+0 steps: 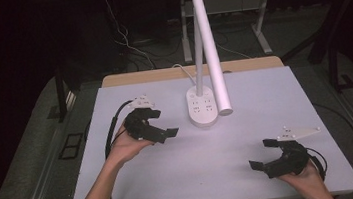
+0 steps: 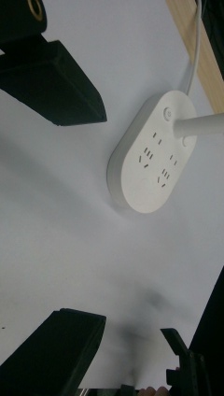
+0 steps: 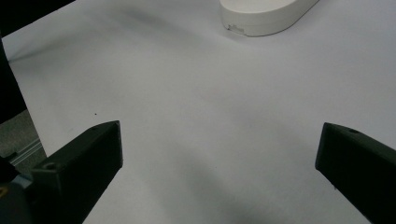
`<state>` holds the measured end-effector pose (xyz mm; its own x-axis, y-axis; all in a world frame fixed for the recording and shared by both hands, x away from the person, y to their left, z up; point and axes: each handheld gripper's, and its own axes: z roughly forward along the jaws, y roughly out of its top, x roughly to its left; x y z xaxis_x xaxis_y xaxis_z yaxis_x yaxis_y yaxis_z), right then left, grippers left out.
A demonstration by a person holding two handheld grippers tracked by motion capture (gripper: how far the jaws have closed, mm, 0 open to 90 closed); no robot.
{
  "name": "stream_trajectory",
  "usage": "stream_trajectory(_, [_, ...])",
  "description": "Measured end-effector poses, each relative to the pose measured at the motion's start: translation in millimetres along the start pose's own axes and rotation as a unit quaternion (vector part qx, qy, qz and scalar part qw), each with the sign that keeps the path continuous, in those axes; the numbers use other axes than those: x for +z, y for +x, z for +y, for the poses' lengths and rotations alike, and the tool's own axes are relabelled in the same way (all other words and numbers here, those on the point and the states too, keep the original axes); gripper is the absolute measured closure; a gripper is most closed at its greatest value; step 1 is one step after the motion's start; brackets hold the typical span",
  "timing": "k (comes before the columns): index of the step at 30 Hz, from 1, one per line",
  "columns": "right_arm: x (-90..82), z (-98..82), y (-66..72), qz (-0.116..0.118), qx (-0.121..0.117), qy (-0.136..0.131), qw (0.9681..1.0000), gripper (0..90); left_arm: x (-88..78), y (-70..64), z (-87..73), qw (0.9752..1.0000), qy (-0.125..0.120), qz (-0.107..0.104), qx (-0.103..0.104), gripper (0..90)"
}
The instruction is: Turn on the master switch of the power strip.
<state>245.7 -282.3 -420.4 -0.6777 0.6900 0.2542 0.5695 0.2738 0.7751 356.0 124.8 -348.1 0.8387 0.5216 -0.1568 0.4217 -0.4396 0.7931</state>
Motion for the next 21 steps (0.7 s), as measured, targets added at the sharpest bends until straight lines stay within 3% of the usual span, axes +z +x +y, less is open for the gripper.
stream_trajectory(21, [-0.6,-0.2,-1.5,0.0,-0.001,0.001,1.0,0.1,11.1,12.7,26.3,0.9997,0.013,0.011,0.015,4.3])
